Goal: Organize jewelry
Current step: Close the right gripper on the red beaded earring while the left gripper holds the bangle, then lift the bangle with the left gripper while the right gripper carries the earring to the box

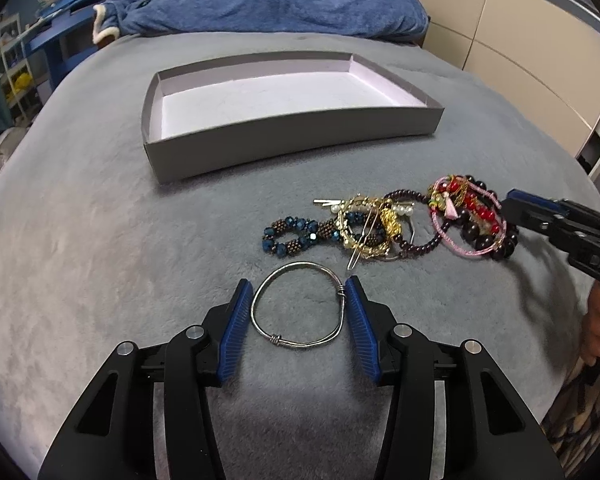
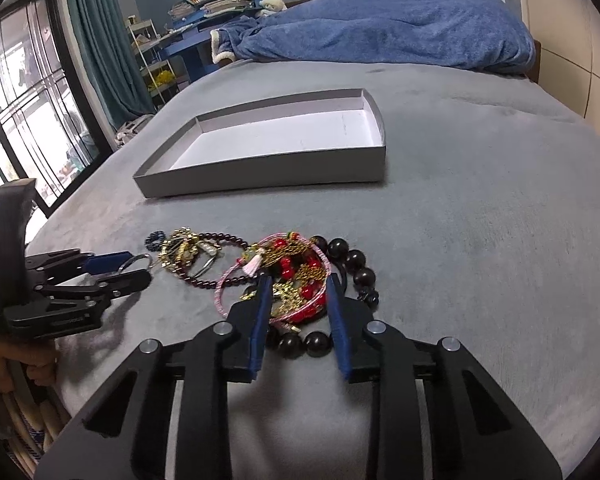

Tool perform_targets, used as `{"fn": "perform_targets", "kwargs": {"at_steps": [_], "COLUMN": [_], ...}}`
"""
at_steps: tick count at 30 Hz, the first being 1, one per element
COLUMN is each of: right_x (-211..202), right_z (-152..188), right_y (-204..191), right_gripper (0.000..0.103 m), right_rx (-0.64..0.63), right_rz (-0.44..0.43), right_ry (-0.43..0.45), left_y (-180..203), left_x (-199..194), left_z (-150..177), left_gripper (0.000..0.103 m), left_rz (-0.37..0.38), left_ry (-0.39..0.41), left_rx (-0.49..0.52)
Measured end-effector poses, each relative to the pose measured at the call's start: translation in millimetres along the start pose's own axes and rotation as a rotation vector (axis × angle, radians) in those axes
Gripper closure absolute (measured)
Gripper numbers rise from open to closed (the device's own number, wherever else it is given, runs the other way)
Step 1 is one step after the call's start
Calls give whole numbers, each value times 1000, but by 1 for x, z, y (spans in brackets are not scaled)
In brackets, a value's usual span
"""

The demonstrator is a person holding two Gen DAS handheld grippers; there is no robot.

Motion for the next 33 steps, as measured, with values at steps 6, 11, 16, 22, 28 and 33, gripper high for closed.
{"fn": "perform_targets", "kwargs": {"at_steps": [6, 11, 16, 22, 28, 33], "right_x": [3, 14, 35, 31, -2, -33], "right_z": [-8, -12, -11, -11, -31, -60], "right_y": [0, -12, -15, -19, -15, -17], "right_gripper": [75, 75, 75, 96, 96, 96], "right_rx": [4, -11, -39, -45, 34, 83], "right_rz": [-13, -53, -19, -54, -143, -226], "right_ry": [13, -9, -54, -30, 53, 130], "left_y": [-1, -2, -2, -3, 1, 9], "left_x": [-4, -7, -9, -13, -28, -44], "left_z": [-1, -2, -3, -7, -19, -37], "left_gripper": [54, 54, 54, 54, 54, 54], "left_rz": [5, 8, 9, 7, 13, 28], "left_ry": [16, 30, 37, 56, 103, 155], "left_rx": [-4, -9, -9, -24, -24, -10]}}
Point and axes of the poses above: each gripper's, at about its wrist camera, not at the fingertips, and x roughly the way its jaws point, y to its right, z to its underside, the point moved 3 cm from there along x, roughly the way its jaws point, and after that the axes turned 8 degrees about y, right-handed, at the moved point
